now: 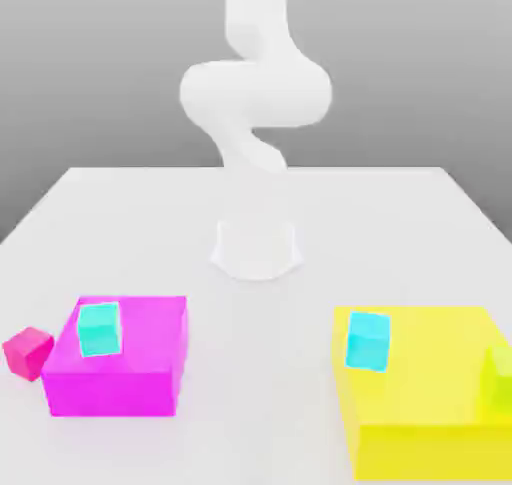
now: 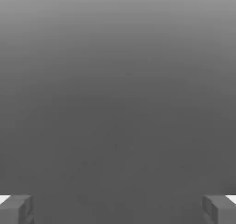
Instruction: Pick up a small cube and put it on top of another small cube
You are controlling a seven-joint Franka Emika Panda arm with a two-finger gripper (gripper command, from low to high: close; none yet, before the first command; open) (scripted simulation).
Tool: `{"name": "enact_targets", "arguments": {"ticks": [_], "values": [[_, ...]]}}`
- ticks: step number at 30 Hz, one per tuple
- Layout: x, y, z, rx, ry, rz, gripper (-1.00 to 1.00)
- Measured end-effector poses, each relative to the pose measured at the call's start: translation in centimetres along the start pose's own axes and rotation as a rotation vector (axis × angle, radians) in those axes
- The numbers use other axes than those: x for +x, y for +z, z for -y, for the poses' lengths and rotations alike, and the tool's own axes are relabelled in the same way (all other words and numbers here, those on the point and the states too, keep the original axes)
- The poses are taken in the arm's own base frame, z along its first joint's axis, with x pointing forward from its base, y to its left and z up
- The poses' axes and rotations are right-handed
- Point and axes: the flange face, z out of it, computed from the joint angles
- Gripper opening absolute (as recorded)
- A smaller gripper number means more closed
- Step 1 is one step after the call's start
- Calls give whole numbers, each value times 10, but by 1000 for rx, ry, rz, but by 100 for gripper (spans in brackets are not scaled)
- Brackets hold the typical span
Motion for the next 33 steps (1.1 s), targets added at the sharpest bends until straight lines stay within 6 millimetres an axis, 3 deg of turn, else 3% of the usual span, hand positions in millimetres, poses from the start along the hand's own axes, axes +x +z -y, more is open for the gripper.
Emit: {"name": "enact_targets", "arguments": {"ticks": [8, 16, 24, 33], "values": [[50, 38, -86, -60, -112, 35, 0], [74, 94, -173, -125, -240, 113, 0], [72, 158, -257, -183, -390, 232, 0], [39, 230, -347, -225, -582, 406, 0]]}}
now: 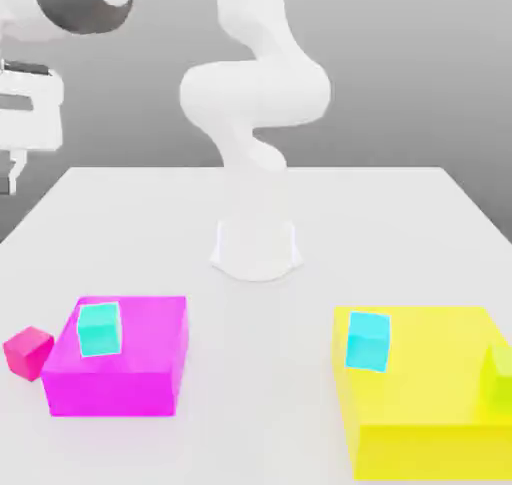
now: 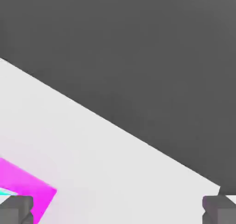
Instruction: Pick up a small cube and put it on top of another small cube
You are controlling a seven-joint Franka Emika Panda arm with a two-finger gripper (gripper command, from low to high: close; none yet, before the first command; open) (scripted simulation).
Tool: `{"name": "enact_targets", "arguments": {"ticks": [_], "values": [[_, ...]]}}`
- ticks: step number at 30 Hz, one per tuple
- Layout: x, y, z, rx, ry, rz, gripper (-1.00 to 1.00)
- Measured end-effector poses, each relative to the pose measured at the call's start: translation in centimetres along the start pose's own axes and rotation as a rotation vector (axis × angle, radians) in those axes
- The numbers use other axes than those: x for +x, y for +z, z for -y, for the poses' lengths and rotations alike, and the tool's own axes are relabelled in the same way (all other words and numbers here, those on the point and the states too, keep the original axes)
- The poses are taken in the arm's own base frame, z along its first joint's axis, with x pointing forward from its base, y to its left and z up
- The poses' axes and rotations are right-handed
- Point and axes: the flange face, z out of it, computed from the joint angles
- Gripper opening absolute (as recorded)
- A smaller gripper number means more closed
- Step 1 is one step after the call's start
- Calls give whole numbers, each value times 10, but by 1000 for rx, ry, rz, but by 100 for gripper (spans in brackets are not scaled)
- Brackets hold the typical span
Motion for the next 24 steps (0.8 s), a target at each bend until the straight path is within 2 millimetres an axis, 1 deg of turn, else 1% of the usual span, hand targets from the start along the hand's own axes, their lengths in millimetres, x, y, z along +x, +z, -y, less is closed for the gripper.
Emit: {"name": "enact_targets", "arguments": {"ticks": [6, 9, 12, 16, 21, 22, 24], "values": [[-37, 67, -20, 0, -154, 120, 0], [-56, 98, -24, 6, -244, 181, 0], [-82, 127, -33, 12, -321, 243, 0], [-115, 163, -40, 30, -424, 317, 0], [-135, 212, -43, 33, -440, 329, 0], [-139, 222, -43, 34, -441, 330, -100], [-139, 222, -43, 34, -441, 330, -100]]}}
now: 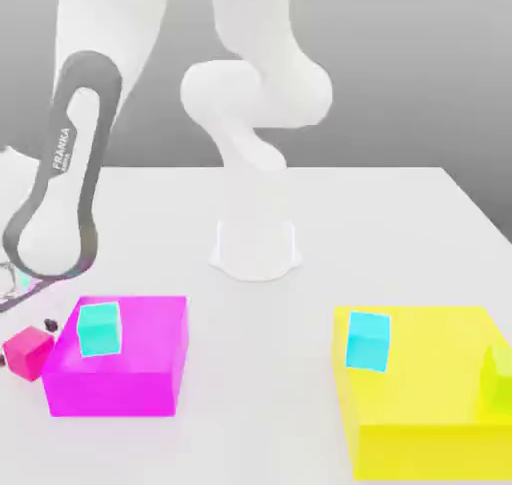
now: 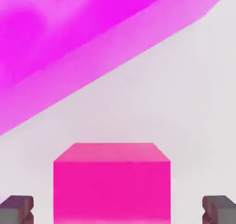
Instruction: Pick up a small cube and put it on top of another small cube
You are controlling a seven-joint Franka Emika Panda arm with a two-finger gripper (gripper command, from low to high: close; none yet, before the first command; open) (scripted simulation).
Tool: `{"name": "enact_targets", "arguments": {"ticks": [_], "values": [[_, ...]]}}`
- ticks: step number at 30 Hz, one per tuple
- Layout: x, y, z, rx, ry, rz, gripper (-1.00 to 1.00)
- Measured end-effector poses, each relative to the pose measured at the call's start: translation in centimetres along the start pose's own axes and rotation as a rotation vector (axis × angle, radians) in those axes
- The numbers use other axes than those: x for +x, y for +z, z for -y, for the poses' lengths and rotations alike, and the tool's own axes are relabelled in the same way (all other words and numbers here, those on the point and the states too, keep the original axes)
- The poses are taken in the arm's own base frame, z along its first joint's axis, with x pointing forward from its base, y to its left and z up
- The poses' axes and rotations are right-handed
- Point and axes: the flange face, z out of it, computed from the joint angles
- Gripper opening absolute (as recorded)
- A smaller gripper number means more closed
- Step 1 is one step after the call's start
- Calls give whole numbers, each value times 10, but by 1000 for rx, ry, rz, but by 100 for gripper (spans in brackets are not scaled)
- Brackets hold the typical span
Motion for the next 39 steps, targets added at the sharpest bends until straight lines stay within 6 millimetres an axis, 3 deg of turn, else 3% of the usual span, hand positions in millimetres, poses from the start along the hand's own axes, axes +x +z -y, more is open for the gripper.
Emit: {"name": "enact_targets", "arguments": {"ticks": [5, 11, 16, 20, 25, 29, 34, 39], "values": [[0, 2, 0, 2, 0, -1, -100], [2, -55, 0, -1, -5, 0, -100], [71, -121, 15, -54, -166, -9, -100], [142, -168, 56, -93, -341, -20, -100], [218, -215, 133, -125, -560, -33, -100], [267, -238, 211, -131, -740, -39, -100], [310, -247, 347, -111, -1012, -39, -100], [318, -232, 485, -56, -1273, -21, -100]]}}
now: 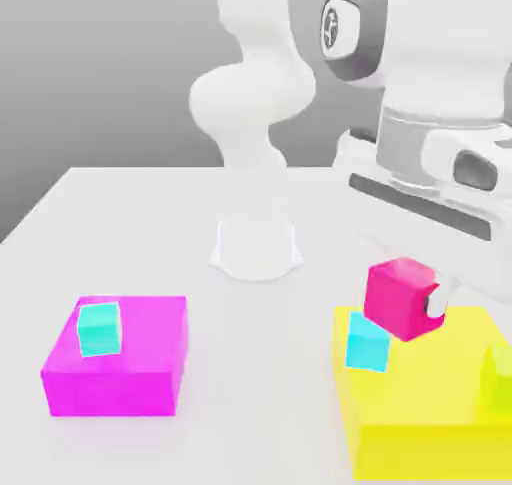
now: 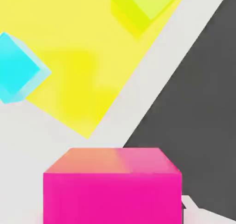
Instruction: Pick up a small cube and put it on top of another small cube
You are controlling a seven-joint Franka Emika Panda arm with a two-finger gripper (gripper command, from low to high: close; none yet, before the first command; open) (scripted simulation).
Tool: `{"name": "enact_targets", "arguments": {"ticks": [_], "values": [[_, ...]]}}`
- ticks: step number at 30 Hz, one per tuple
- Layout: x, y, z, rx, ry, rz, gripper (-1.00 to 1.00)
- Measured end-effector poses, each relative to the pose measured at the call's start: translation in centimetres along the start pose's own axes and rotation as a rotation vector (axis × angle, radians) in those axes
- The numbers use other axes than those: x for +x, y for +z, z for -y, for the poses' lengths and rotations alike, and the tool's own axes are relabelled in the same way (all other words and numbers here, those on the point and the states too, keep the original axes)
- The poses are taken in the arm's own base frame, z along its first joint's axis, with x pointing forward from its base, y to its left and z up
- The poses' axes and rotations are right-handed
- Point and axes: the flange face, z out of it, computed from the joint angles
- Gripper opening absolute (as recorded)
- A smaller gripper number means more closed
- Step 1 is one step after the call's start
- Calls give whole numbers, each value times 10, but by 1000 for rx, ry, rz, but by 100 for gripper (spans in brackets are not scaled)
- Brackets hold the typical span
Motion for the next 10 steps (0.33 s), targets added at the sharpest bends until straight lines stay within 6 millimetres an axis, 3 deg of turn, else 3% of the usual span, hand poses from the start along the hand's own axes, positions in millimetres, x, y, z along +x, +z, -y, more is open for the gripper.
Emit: {"name": "enact_targets", "arguments": {"ticks": [2, 3, 6, 7, 10], "values": [[51, 10, 23, 30, -102, -11, -100], [66, 19, 31, 43, -134, -15, -100], [73, 62, 35, 55, -142, -20, -100], [72, 76, 35, 55, -141, -20, 100], [72, 76, 35, 55, -141, -20, 100]]}}
